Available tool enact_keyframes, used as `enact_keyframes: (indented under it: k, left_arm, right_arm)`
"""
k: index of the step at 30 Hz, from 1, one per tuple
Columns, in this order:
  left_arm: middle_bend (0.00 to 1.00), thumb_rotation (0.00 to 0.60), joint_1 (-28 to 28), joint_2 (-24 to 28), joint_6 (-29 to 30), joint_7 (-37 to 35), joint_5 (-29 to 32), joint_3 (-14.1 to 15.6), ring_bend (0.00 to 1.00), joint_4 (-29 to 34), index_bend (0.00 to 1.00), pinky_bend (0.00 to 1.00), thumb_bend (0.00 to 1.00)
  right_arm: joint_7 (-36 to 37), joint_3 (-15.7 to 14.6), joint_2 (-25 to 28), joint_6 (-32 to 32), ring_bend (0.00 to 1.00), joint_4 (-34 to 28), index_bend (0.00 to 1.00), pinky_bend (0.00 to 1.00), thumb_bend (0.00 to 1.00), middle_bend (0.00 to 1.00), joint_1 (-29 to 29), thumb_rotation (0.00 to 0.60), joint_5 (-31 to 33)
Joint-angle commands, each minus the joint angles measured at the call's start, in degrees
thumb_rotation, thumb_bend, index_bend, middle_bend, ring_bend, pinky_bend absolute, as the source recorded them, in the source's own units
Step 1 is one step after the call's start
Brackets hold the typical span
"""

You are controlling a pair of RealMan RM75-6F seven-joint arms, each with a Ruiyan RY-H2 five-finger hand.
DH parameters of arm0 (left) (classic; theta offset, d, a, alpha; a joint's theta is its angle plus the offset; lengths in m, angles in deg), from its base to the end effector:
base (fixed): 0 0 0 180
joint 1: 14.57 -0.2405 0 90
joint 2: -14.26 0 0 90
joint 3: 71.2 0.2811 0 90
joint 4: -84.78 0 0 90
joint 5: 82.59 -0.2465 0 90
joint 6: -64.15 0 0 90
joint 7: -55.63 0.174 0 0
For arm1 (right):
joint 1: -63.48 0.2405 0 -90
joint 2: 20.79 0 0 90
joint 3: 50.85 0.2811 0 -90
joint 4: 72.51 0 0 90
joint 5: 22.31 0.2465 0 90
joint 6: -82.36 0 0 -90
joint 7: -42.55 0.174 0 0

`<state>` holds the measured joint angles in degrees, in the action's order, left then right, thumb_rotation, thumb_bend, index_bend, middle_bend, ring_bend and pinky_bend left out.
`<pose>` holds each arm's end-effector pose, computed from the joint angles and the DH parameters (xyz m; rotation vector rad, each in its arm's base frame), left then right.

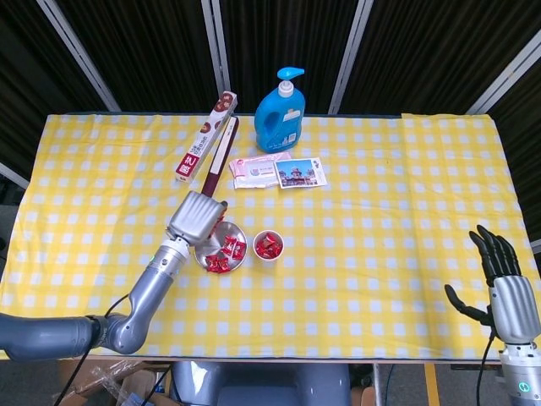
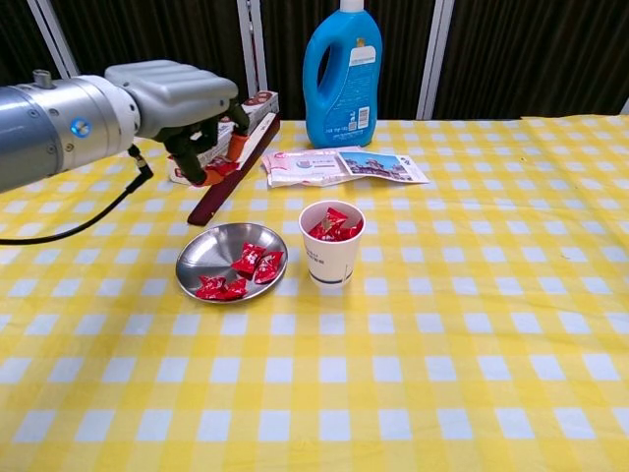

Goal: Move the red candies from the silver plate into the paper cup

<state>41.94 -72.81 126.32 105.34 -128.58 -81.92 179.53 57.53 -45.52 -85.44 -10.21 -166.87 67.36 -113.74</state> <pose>-0.0647 0.4079 -0.0497 -1.9367 -0.5647 -0.7614 -0.3142 -0.2169 0.1520 1.2628 -0.9735 1.2910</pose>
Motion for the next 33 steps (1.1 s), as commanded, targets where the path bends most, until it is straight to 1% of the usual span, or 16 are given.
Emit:
enact_keyframes:
  k: [1,6,9,13,18,23,29,33]
  left_arm:
    - [0.90,0.600,2.42,-3.77,-0.45,1.40,-0.45,-0.62,0.96,-0.03,0.51,1.00,0.40]
    - [0.90,0.600,5.60,-8.60,-1.37,5.34,0.46,0.00,0.96,-2.33,0.51,1.00,0.39]
    - [0.90,0.600,6.60,-10.84,-1.07,6.31,1.77,-0.37,0.96,-3.90,0.51,1.00,0.38]
    - [0.90,0.600,7.27,-12.26,-0.69,6.49,2.71,-0.89,0.96,-5.25,0.51,1.00,0.37]
    - [0.90,0.600,7.56,-13.15,-0.61,5.45,2.87,-1.38,0.96,-6.48,0.51,1.00,0.35]
    - [0.89,0.600,7.63,-13.36,-0.70,4.75,3.01,-1.41,0.95,-6.56,0.42,1.00,0.25]
    - [0.89,0.600,7.29,-13.22,-0.14,3.34,2.27,-1.65,0.95,-5.97,0.36,1.00,0.24]
    - [0.87,0.600,6.68,-12.34,0.61,2.02,1.35,-1.89,0.94,-4.84,0.33,1.00,0.24]
  right_arm:
    - [0.10,0.05,0.04,-0.02,0.00,0.04,0.00,0.00,0.36,0.00,-0.02,0.600,0.07]
    - [0.81,0.14,0.23,-0.21,0.00,0.14,0.00,0.00,0.36,0.00,-0.12,0.600,0.16]
    - [1.02,0.16,0.30,-0.36,0.00,0.16,0.00,0.00,0.36,0.00,-0.11,0.600,-0.05]
    - [1.14,0.09,0.30,-0.32,0.00,0.21,0.00,0.00,0.36,0.00,-0.08,0.600,-0.20]
    - [1.13,0.06,0.33,-0.30,0.00,0.16,0.00,0.00,0.36,0.00,-0.06,0.600,-0.24]
    - [0.78,0.00,0.26,-0.27,0.00,0.13,0.00,0.00,0.36,0.00,-0.08,0.600,-0.28]
    - [0.71,0.07,0.22,-0.44,0.00,0.17,0.00,0.00,0.36,0.00,-0.14,0.600,-0.21]
    - [0.72,0.09,0.25,-0.39,0.00,0.15,0.00,0.00,0.36,0.00,-0.14,0.600,-0.14]
